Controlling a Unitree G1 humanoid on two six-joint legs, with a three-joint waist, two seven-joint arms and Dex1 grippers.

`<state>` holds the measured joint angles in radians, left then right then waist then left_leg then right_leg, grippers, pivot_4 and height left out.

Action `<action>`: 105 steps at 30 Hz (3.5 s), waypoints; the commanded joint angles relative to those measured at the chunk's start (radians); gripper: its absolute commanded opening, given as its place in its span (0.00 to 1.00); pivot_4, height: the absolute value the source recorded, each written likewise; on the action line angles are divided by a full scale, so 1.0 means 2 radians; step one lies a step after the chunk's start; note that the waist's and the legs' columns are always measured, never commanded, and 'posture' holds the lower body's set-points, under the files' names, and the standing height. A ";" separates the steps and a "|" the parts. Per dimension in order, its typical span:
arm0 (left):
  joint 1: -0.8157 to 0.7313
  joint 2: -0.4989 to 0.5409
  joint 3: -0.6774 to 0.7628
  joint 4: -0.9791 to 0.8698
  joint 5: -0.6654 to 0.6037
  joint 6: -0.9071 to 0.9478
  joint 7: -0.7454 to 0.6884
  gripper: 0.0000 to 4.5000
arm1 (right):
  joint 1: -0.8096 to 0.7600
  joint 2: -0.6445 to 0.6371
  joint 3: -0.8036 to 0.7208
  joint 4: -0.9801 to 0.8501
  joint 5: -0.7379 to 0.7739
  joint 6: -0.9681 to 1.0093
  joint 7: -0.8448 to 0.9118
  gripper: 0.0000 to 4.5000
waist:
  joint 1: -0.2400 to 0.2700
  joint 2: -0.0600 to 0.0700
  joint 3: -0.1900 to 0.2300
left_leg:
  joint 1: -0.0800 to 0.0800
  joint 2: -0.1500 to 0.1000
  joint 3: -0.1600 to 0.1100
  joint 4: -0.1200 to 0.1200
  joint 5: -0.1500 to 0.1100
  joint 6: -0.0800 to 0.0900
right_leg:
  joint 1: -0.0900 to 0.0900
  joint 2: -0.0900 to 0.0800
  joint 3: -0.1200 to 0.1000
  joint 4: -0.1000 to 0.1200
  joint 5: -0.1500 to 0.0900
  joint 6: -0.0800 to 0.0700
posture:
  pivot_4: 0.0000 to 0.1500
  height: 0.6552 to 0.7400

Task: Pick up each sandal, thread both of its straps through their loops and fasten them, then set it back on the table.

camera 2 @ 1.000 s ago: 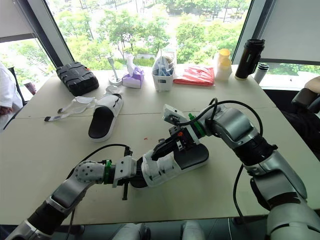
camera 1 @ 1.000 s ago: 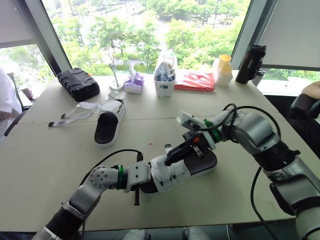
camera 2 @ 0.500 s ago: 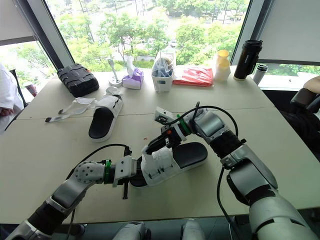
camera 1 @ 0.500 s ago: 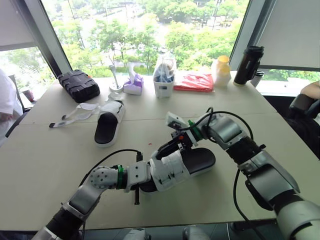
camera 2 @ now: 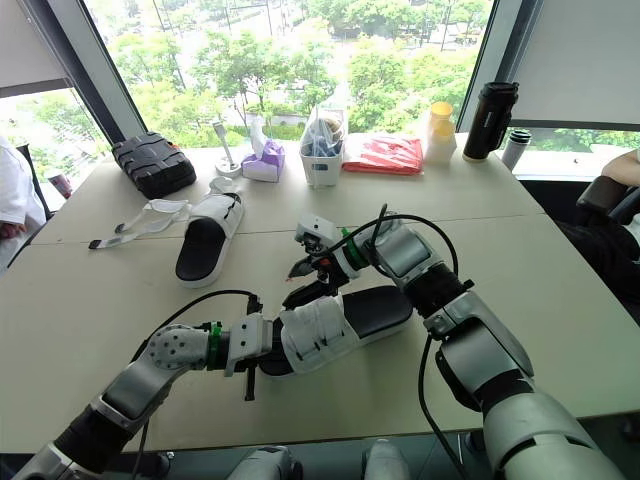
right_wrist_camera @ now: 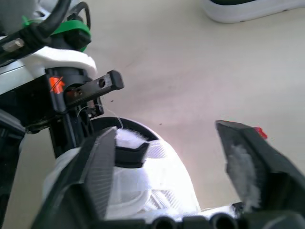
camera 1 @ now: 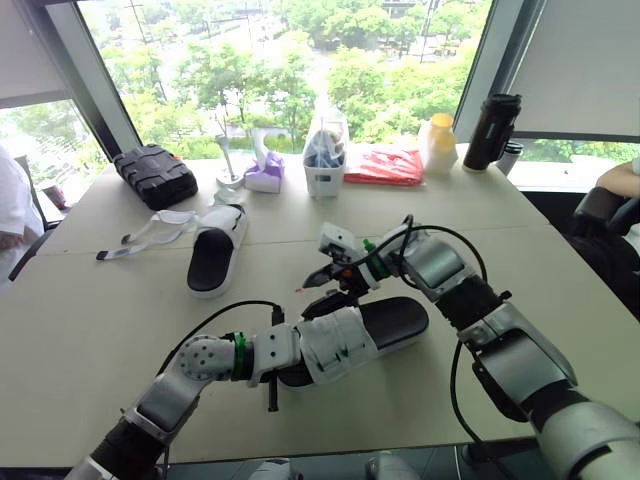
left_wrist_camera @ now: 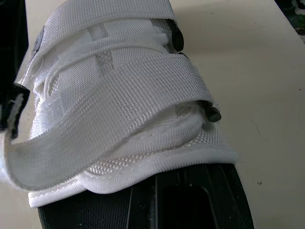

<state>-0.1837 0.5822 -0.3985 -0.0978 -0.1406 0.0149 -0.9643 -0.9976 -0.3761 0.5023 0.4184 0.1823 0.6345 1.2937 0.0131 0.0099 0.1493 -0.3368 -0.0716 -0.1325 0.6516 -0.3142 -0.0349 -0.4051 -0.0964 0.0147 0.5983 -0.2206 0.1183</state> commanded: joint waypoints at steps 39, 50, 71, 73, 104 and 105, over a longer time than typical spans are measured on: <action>0.042 0.001 -0.047 0.065 0.061 0.052 0.014 0.00 | -0.019 0.057 -0.053 0.077 0.009 0.115 0.042 0.88 | 0.000 0.002 -0.001 | 0.000 -0.001 -0.001 0.000 0.000 0.000 | 0.000 -0.001 0.000 -0.001 0.000 0.001 | 1.00 1.00; 0.047 0.001 -0.046 0.058 0.058 0.056 0.018 0.00 | -0.015 0.060 -0.055 0.071 0.017 0.118 0.054 0.36 | 0.000 0.002 -0.001 | -0.001 -0.001 -0.001 0.000 0.000 0.000 | 0.000 -0.001 0.000 -0.001 0.000 0.001 | 1.00 1.00; 0.042 0.014 -0.080 0.078 0.094 0.025 -0.018 0.00 | -0.017 -0.039 -0.113 -0.179 0.149 0.240 0.051 0.00 | 0.000 0.001 -0.001 | -0.001 0.000 -0.001 -0.001 0.000 0.000 | -0.001 -0.001 0.000 -0.001 -0.001 0.002 | 1.00 1.00; 0.041 0.012 -0.081 0.086 0.096 0.020 -0.022 0.00 | -0.020 -0.036 -0.110 -0.174 0.152 0.234 0.041 0.00 | 0.000 0.001 -0.001 | -0.002 0.000 -0.001 -0.001 0.000 0.000 | -0.001 -0.001 0.000 -0.001 -0.001 0.002 | 1.00 1.00; 0.053 0.006 -0.075 0.081 0.099 0.018 -0.015 0.00 | -0.008 0.046 0.016 0.153 -0.100 -0.140 -0.045 0.43 | -0.002 0.002 -0.006 | 0.006 0.000 -0.002 -0.003 -0.001 -0.001 | 0.005 -0.001 0.000 -0.001 -0.003 0.002 | 1.00 1.00; 0.054 0.006 -0.074 0.081 0.099 0.018 -0.015 0.00 | -0.009 0.049 0.013 0.160 -0.109 -0.152 -0.060 0.55 | -0.002 0.002 -0.007 | 0.006 0.000 -0.002 -0.003 -0.001 -0.001 | 0.005 -0.001 0.000 -0.001 -0.003 0.002 | 1.00 1.00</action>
<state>-0.1618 0.5690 -0.4031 -0.0859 -0.0706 -0.0533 -0.9592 -1.0184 -0.2820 0.5266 0.7145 0.0120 0.3700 1.2216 0.0097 0.0138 0.1359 -0.3250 -0.0728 -0.1362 0.6441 -0.3154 -0.0351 -0.3955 -0.0980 0.0145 0.5959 -0.2279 0.1235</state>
